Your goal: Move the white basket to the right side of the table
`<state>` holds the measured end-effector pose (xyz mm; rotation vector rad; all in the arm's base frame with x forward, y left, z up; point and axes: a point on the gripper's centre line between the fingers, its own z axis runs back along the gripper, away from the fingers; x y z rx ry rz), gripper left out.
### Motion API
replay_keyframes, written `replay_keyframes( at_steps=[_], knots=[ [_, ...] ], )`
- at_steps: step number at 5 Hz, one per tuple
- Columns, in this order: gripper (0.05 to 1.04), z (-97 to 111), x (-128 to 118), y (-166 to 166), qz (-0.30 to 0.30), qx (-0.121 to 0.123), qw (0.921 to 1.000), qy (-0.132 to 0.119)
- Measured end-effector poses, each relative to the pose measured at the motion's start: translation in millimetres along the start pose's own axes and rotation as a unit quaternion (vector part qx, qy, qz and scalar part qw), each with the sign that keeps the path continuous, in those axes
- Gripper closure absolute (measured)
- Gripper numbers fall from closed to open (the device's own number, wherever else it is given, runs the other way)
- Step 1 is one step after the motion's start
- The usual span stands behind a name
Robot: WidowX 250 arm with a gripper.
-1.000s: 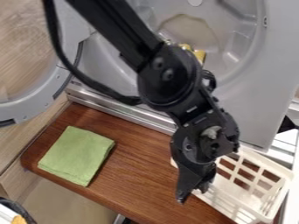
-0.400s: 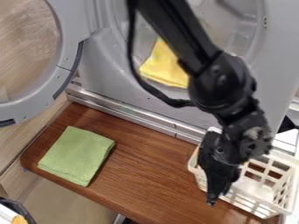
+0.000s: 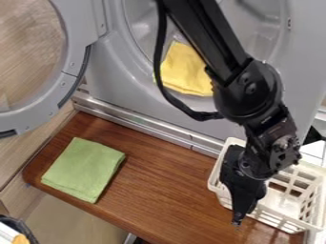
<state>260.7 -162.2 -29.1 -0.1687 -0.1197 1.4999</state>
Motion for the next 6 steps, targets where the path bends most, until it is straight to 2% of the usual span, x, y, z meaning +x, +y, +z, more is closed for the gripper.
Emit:
replay_keyframes(
  at_steps=[1,2,3,4,5,6],
  knots=[
    [0.778,0.7,-2.7,3.7,-0.017,0.021,0.9995,0.016],
    [0.484,13.1,0.4,-0.1,-0.024,0.019,0.9995,-0.002],
    [0.184,27.9,5.5,-6.1,-0.049,0.014,0.9987,0.003],
    [0.075,43.9,13.2,-15.8,-0.075,-0.006,0.9972,0.003],
    [0.079,61.8,39.2,-17.0,-0.116,0.013,0.9929,-0.023],
    [0.084,65.1,66.8,-9.6,-0.228,0.062,0.9715,-0.024]
  ],
)
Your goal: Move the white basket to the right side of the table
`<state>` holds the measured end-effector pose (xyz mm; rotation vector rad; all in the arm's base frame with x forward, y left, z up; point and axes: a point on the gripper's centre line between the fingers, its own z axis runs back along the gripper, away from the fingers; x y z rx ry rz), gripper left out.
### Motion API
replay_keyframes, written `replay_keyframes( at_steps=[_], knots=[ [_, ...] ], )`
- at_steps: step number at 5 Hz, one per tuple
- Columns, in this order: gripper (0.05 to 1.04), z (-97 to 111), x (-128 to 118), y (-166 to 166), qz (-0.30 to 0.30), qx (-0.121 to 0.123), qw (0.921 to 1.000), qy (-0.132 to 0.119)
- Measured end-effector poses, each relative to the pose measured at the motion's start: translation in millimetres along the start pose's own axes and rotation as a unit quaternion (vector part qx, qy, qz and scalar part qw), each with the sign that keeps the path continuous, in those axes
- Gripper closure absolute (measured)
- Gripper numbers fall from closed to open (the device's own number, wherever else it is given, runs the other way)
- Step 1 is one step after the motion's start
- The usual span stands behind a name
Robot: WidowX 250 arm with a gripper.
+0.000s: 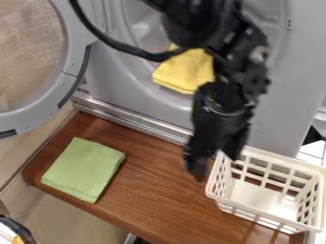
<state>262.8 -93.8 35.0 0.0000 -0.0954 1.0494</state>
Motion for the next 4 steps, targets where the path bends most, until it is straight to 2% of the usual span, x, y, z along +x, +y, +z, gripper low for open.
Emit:
replay_keyframes(
  at_steps=[1,2,3,4],
  knots=[
    [0.084,3.6,19.0,20.6,-0.129,0.017,0.9914,0.006],
    [0.084,6.2,31.4,33.2,-0.244,-0.009,0.9696,0.013],
    [0.084,13.2,53.9,50.5,-0.35,-0.021,0.935,0.05],
    [0.084,29.3,65.6,46.1,-0.408,-0.032,0.9114,0.047]
  ],
)
